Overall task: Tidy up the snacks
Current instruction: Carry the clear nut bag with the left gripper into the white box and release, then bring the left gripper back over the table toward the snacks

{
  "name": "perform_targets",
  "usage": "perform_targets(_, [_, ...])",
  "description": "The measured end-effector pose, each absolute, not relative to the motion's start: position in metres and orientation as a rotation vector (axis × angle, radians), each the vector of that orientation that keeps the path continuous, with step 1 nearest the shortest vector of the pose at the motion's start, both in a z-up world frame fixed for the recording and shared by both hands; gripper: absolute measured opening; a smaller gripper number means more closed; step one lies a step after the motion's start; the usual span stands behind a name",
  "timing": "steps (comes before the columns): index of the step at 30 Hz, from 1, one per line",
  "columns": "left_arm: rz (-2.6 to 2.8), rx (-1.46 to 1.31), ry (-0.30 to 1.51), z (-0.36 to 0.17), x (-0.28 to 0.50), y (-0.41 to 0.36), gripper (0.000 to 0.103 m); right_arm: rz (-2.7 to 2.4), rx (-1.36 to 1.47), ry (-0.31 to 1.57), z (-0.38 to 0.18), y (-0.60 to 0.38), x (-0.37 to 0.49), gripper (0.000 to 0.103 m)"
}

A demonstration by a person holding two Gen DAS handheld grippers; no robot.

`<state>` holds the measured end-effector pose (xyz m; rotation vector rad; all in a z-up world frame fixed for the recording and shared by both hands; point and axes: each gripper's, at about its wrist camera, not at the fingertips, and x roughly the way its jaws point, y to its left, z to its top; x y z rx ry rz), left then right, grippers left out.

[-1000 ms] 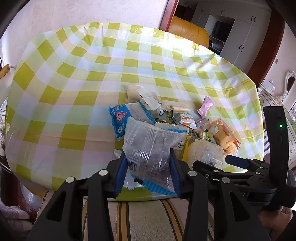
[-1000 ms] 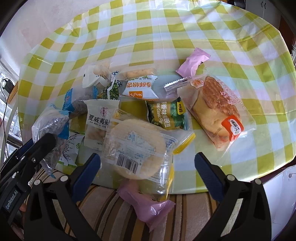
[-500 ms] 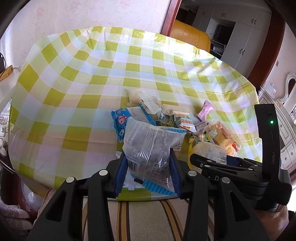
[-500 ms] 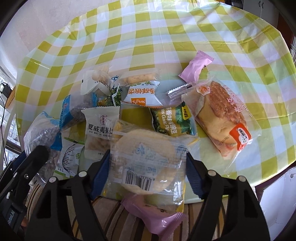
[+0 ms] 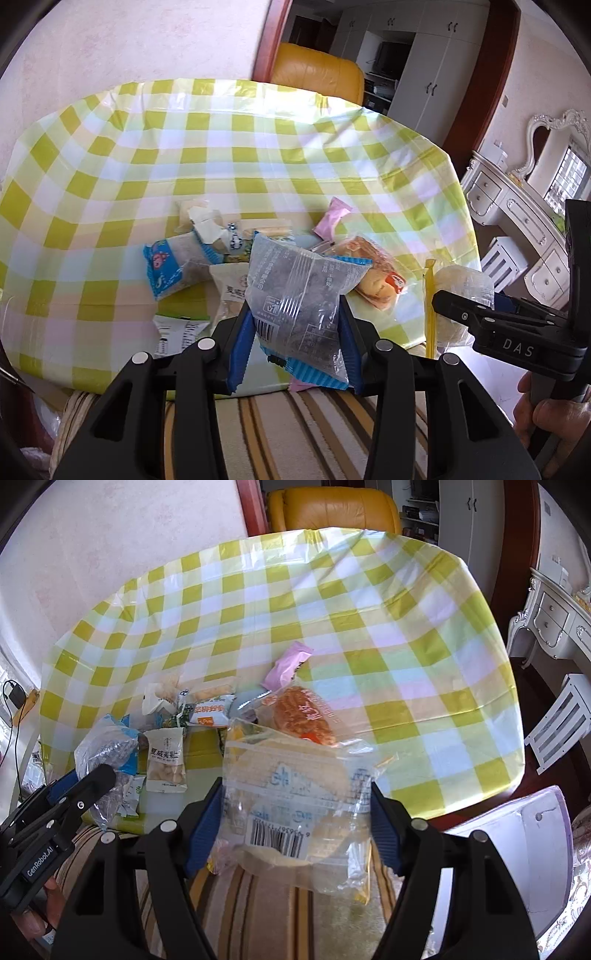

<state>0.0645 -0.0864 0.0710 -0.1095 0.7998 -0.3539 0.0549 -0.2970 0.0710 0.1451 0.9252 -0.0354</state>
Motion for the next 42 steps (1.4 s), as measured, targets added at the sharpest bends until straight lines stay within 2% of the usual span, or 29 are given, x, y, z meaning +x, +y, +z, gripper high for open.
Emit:
perform_targets(18, [-0.801, 0.098, 0.943, 0.05, 0.032, -0.285, 0.041, -0.423, 0.268, 0.96, 0.024, -0.473, -0.038, 0.071])
perform_targets(30, [-0.99, 0.204, 1.058, 0.024, 0.007, -0.36, 0.044, -0.59, 0.345, 1.016, -0.012, -0.524, -0.075, 0.074])
perform_targets(31, [-0.997, 0.207, 1.063, 0.023, 0.007, -0.363, 0.047, -0.6, 0.352, 1.018, -0.014, -0.527, -0.077, 0.076])
perform_targets(32, [-1.005, 0.208, 1.065, 0.022, 0.007, -0.364, 0.057, -0.612, 0.355, 1.015, -0.015, -0.529, -0.079, 0.077])
perform_targets(34, [-1.006, 0.205, 1.062, 0.024, 0.007, -0.364, 0.069, -0.628, 0.351, 1.014, -0.015, -0.53, -0.08, 0.077])
perform_targets(39, [-0.937, 0.199, 1.028, 0.035, 0.008, -0.343, 0.073, -0.621, 0.341, 0.986, -0.004, -0.524, -0.076, 0.078])
perform_targets(42, [-0.754, 0.22, 0.95, 0.048, 0.008, -0.298, 0.083, -0.566, 0.345, 0.956, 0.009, -0.508, -0.069, 0.078])
